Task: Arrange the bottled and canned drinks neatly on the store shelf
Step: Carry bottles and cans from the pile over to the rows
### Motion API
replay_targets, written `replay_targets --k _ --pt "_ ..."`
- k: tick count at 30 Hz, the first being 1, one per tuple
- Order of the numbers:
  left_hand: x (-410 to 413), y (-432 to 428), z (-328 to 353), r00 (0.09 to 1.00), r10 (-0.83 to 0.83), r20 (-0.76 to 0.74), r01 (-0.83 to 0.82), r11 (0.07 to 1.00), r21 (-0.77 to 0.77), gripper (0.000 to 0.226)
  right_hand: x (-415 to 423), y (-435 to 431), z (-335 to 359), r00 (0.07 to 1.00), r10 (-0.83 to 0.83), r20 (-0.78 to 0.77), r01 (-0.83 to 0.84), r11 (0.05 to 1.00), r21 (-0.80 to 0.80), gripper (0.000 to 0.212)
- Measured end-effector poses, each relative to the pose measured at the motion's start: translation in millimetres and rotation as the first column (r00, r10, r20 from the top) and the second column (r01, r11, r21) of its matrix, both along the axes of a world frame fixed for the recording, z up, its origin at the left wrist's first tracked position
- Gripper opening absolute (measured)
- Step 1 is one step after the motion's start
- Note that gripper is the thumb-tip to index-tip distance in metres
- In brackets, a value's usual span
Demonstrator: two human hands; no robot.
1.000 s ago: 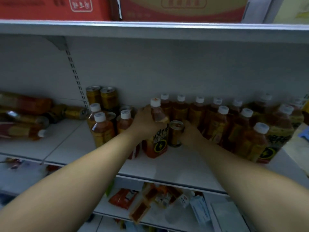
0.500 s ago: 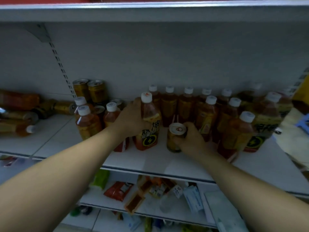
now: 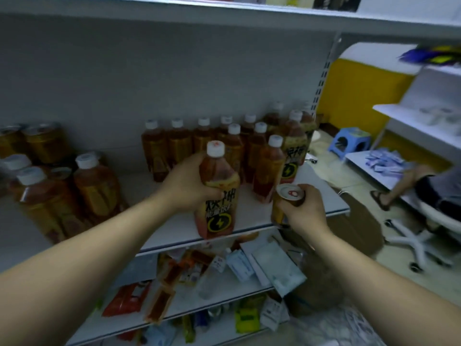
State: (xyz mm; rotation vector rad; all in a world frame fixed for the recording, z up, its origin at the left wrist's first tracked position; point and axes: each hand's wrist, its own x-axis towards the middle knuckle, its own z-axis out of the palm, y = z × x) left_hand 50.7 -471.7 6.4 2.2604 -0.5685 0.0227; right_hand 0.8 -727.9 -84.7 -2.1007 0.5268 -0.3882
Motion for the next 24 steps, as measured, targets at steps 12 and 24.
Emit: replay_targets --k 12,24 --pt "-10 -196 2 0.985 -0.169 -0.031 0.168 0.986 -0.023 0.074 -1 -145 12 0.999 -0.021 0.050 0.016 0.994 0.104 0.043" --pt "53 -224 8 0.961 -0.046 0.273 -0.100 0.862 0.497 0.071 26 -178 7 0.979 0.197 0.058 -0.204 0.962 0.183 0.044"
